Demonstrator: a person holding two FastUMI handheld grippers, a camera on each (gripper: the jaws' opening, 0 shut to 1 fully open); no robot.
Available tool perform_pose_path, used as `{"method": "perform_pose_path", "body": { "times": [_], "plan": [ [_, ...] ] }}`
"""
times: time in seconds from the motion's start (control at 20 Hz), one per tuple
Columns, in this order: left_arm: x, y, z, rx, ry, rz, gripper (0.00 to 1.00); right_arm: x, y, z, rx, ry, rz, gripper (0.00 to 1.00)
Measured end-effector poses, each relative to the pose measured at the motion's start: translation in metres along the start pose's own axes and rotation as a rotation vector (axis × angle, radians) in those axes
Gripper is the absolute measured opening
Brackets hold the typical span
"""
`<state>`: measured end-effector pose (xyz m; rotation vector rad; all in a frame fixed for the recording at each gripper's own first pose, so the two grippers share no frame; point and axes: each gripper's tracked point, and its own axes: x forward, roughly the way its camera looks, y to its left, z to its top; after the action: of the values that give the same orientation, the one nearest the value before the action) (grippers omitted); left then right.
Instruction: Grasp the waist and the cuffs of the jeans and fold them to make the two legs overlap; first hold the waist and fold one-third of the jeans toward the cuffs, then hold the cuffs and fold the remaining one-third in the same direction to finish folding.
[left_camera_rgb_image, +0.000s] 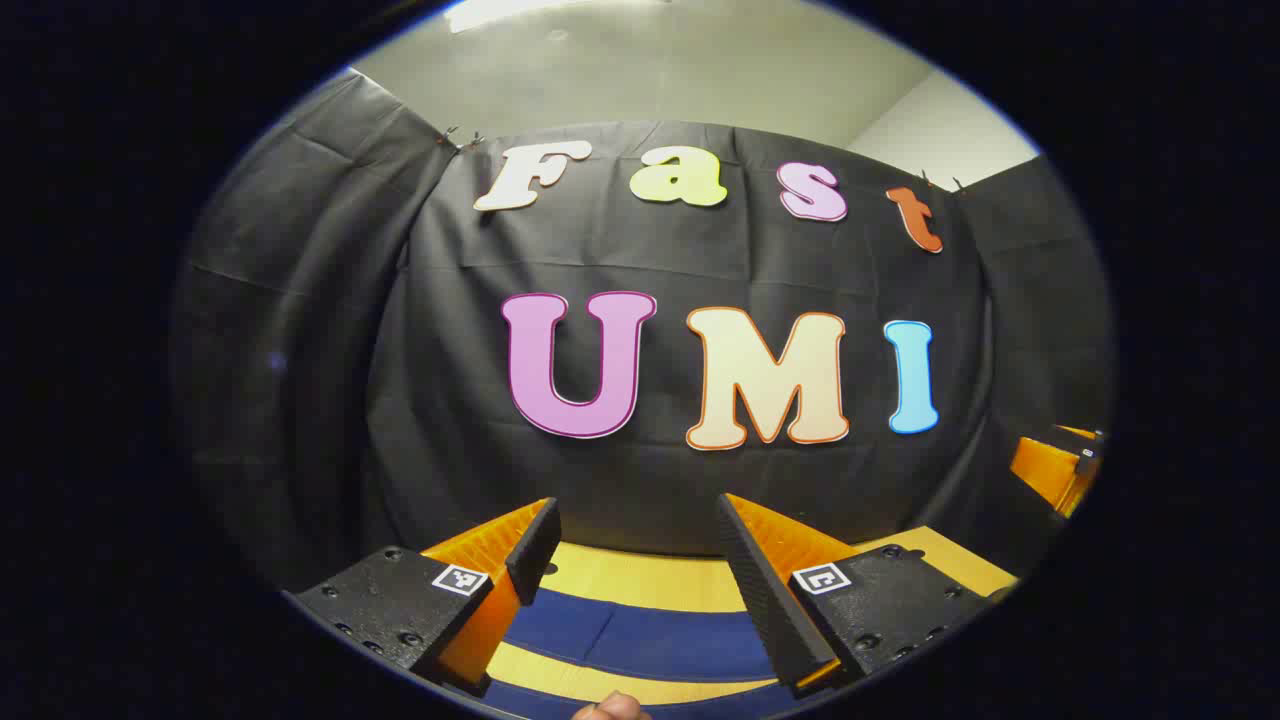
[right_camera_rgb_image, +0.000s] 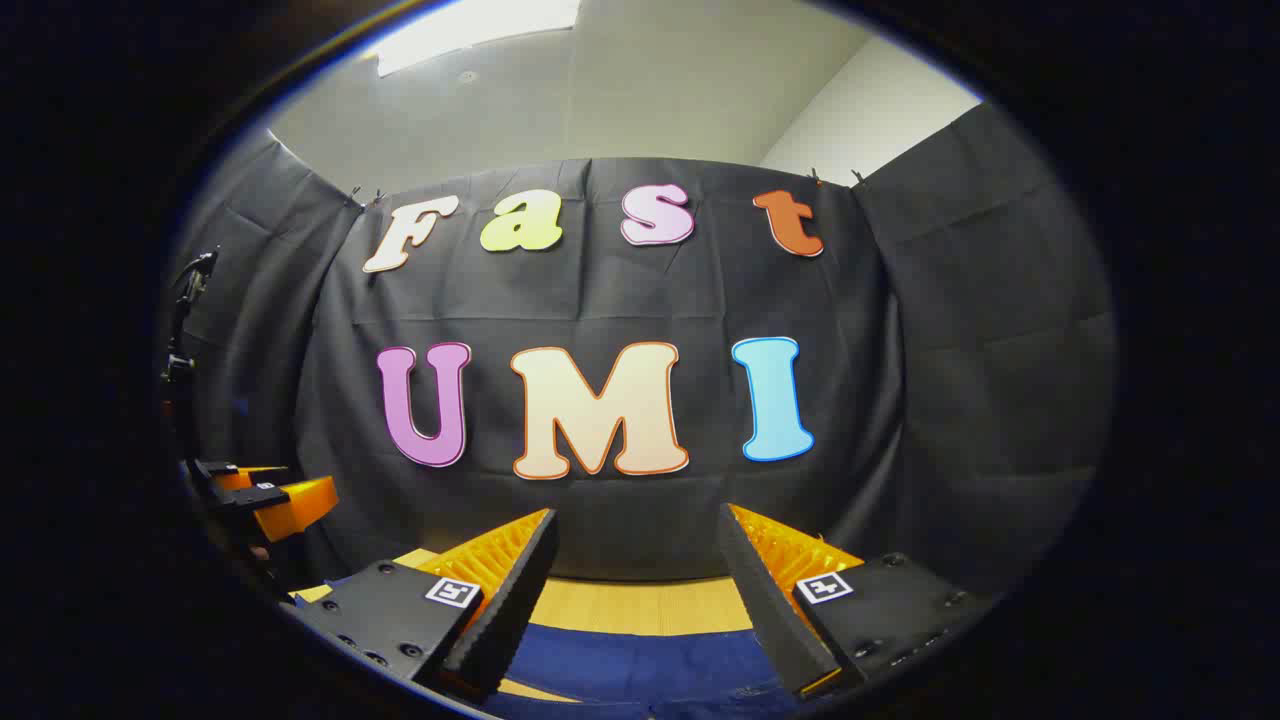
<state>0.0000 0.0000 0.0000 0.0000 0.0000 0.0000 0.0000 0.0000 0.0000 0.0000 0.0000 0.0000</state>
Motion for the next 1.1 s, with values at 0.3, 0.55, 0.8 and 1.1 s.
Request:
{"method": "perform_pose_path", "body": {
  "times": [0.3,0.55,0.8,1.1],
  "plan": [
    [-0.019,0.059,-0.012,0.145,0.04,0.098,1.0,0.007,0.012,-0.019,0.015,0.035,0.071,0.99],
    [-0.053,0.107,-0.044,0.307,0.159,0.161,1.0,0.012,0.024,-0.036,0.012,0.071,0.127,0.98],
    [-0.084,0.124,-0.087,0.498,0.3,0.118,0.95,0.017,0.031,-0.046,-0.028,0.091,0.165,0.98],
    [-0.132,0.136,-0.182,0.7,0.596,-0.033,0.95,0.021,0.035,-0.06,-0.041,0.109,0.19,0.99]
  ]
}}
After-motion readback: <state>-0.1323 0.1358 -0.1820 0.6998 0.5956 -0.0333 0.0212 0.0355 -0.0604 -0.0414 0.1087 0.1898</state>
